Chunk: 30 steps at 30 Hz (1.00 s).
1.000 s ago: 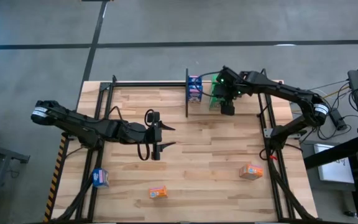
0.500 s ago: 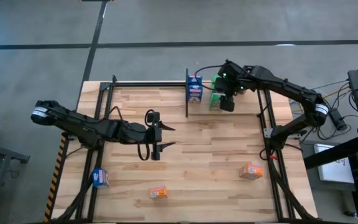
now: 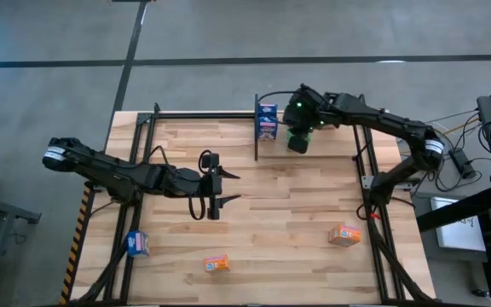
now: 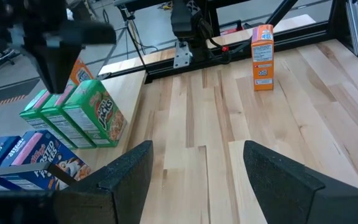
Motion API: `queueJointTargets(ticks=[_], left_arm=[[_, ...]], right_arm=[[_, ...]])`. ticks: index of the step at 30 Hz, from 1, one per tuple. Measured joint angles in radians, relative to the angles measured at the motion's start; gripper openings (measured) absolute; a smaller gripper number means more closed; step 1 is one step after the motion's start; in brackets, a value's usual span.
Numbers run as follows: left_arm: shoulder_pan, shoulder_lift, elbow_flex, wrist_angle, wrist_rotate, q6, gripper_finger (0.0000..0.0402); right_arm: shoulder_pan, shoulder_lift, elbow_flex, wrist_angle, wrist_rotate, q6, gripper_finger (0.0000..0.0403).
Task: Stack cereal on shelf
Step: Put the green cereal box on the shelf aligned with the other green cereal box on the shelf
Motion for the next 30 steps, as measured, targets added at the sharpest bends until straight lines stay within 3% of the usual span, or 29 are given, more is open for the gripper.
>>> queueJointTargets(ticks=[4, 13, 30], left_arm=[[0.000, 0.000, 0.000, -0.003, 0.000, 0.000, 0.0233], [0.000, 0.000, 0.000, -0.004, 0.001, -0.003, 0.0233], [0.000, 0.000, 0.000, -0.011, 0.002, -0.005, 0.0233]], right_arm=[[0.000, 0.054, 0.000, 0.014, 0.001, -0.015, 0.0013], [0.000, 0.141, 0.013, -0.022, 0.081, -0.054, 0.0009], [0.007, 0.078, 0.013, -0.060, 0.080, -0.011, 0.0009]])
